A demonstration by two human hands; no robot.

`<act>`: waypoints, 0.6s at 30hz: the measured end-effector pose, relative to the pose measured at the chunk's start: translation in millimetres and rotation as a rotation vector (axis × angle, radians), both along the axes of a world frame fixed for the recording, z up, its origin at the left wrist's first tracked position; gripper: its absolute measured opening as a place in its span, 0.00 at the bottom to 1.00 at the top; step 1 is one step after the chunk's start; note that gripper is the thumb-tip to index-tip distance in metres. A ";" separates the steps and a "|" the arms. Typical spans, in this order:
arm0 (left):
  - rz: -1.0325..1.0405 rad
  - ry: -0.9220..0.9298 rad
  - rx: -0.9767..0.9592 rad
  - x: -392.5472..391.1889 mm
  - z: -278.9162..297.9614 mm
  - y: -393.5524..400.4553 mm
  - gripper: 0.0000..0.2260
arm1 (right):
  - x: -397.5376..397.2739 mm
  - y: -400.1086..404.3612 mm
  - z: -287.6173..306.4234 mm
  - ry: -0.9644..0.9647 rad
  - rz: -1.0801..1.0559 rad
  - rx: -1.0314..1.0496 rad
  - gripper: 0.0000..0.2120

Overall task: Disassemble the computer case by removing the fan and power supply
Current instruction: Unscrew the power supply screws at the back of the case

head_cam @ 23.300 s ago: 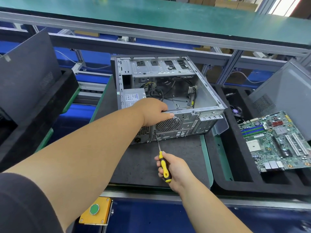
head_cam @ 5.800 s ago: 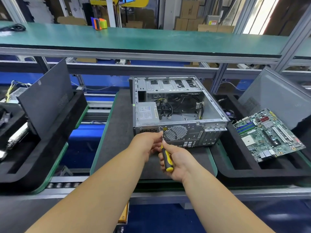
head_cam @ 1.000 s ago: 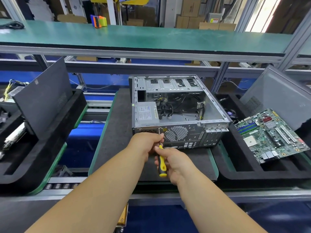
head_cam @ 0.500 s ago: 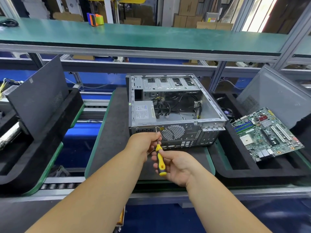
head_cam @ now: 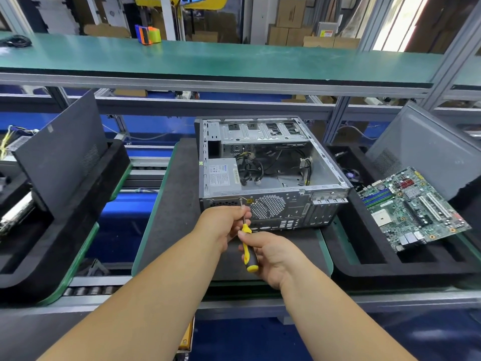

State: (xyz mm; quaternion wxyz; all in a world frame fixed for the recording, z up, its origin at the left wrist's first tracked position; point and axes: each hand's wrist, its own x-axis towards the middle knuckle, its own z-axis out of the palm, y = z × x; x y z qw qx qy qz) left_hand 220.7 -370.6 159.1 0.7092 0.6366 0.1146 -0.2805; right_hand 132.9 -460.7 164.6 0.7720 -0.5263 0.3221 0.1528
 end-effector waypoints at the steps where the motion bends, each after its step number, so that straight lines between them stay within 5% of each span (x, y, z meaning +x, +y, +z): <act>1: 0.000 -0.004 -0.002 -0.2 0.3 -0.1 0.07 | 0.6 0.5 0.1 -0.017 0.004 -0.018 0.04; 10: 0.006 -0.001 0.001 -2.5 1.6 -2.9 0.08 | -7.6 -15.9 4.7 -0.019 0.130 0.204 0.16; 18: 0.014 0.023 -0.007 -5.0 7.3 -1.6 0.11 | -8.7 -8.4 0.9 -0.025 0.079 0.069 0.04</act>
